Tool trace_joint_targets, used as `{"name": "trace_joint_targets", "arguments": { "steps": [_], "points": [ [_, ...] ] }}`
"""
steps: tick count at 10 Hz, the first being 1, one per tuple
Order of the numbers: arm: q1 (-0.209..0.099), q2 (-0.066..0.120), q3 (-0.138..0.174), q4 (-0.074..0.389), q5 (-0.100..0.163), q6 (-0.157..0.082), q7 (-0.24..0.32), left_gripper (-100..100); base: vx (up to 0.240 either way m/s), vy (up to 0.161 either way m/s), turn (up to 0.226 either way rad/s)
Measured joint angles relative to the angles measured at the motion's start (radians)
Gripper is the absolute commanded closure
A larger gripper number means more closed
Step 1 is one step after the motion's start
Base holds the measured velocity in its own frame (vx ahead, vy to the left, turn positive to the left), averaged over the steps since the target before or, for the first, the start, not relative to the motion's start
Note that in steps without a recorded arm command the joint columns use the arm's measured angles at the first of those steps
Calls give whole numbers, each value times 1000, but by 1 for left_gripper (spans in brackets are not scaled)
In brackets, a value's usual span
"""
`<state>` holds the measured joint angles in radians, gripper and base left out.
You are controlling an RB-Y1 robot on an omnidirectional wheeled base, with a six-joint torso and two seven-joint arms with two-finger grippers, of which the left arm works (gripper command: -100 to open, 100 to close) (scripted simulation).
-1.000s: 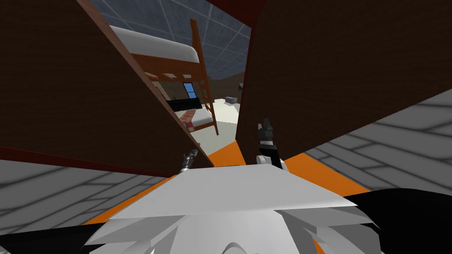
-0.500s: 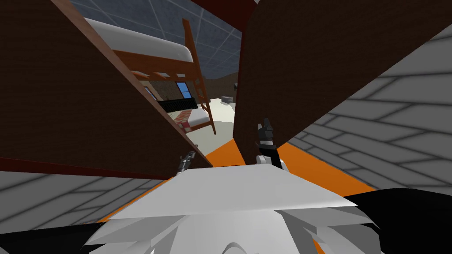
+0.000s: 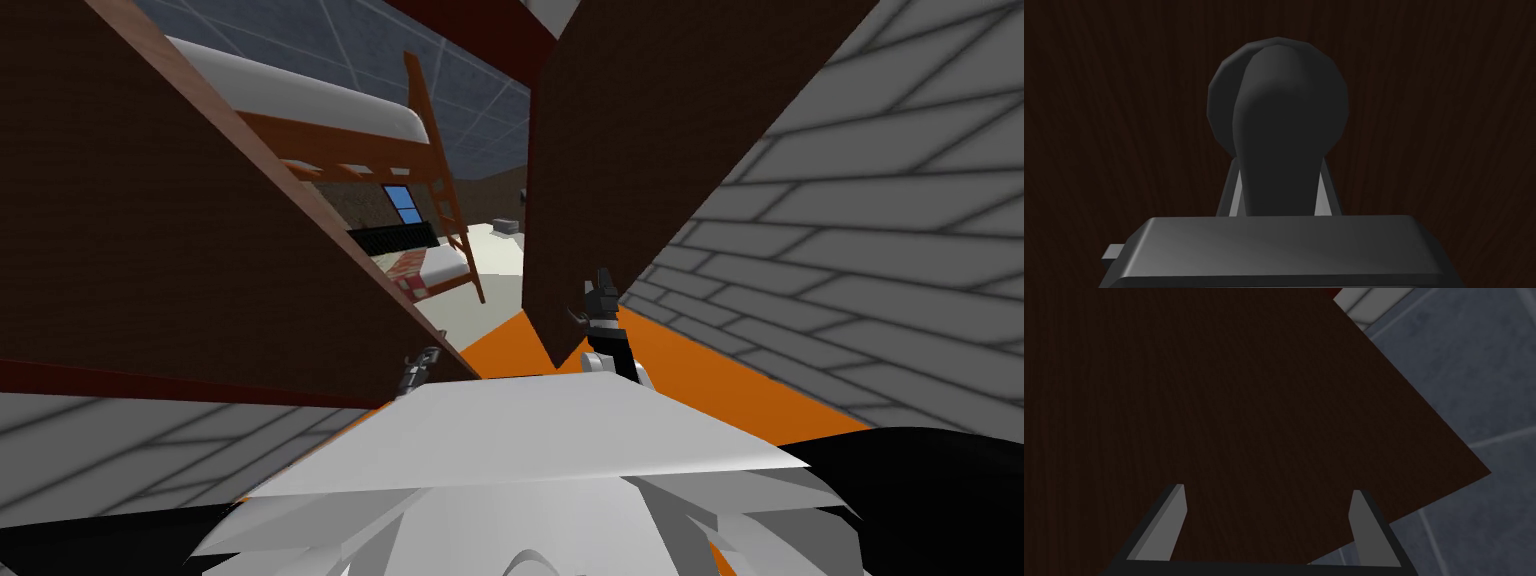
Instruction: Pull the door open
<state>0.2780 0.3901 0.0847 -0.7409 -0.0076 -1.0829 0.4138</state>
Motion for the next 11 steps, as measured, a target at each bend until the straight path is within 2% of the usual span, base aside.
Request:
{"name": "trace_joint_targets", "arguments": {
  "steps": [1, 2, 3, 5, 6, 8, 11],
  "points": [
    [5, 7, -2, 11, -3, -18, 7, 100, -290, 87, -207],
    [20, 10, -6, -1, -7, -26, 13, 100, -233, 75, -147],
    [22, 11, -11, 16, -11, -44, 15, 100, -226, 33, -151],
    [38, 23, -15, 26, -17, -74, 27, 100, -181, 21, -84],
    [41, 22, -17, 30, -18, -76, 28, 100, -173, 14, -139],
    [2, 23, -24, 61, 2, -68, 16, 100, -231, 45, -191],
    [-54, 22, -43, 84, 33, -38, -4, 100, -221, 42, -135]
  ]
}}
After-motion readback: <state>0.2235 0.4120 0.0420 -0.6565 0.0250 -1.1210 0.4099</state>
